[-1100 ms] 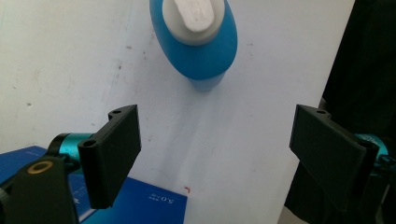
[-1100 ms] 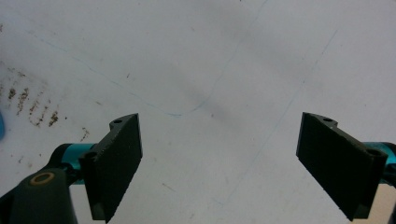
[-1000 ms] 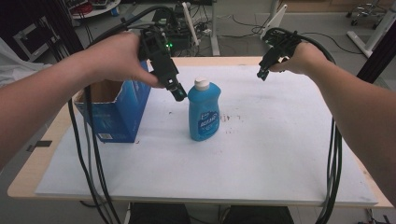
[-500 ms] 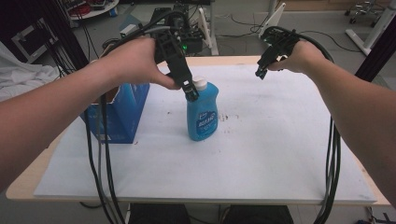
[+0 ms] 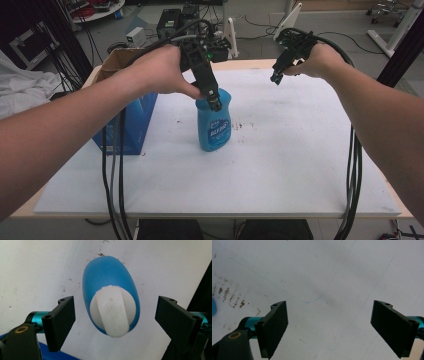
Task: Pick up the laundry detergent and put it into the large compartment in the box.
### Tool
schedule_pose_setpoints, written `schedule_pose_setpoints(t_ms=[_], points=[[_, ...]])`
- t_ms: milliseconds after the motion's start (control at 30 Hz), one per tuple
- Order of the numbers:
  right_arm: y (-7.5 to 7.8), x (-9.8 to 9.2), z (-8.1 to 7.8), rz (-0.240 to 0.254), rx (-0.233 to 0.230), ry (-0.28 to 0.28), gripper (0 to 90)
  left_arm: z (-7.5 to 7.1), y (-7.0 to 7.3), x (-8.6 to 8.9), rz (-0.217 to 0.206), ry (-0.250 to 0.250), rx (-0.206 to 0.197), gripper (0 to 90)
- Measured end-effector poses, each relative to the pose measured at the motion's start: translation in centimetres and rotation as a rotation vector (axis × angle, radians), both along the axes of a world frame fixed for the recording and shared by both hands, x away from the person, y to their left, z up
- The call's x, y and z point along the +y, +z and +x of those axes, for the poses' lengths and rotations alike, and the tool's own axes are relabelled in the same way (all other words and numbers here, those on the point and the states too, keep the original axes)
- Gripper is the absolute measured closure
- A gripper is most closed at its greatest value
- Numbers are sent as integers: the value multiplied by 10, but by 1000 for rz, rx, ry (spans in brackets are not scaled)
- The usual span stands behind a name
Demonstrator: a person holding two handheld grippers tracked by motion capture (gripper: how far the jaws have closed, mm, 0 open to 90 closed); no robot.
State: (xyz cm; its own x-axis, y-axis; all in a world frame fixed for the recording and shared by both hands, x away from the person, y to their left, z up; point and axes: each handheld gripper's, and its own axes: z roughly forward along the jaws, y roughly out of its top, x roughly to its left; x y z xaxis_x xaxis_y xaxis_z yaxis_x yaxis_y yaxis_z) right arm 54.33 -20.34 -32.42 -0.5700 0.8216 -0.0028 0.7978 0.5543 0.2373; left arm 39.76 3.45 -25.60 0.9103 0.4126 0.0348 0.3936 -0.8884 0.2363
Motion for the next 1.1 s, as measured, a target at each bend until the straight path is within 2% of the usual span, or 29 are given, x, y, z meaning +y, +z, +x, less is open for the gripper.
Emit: schedule_pose_setpoints(t_ms=[367, 733, 1100], points=[[-1, -2, 0, 6, 1, -4, 136, 7, -12, -8, 33, 25, 9, 167], [0, -2, -1, 10, -2, -1, 136, 12, -24, -13, 54, 54, 45, 167], [0, -2, -1, 11, -1, -3, 136, 15, -31, -16, 75, 70, 50, 167]])
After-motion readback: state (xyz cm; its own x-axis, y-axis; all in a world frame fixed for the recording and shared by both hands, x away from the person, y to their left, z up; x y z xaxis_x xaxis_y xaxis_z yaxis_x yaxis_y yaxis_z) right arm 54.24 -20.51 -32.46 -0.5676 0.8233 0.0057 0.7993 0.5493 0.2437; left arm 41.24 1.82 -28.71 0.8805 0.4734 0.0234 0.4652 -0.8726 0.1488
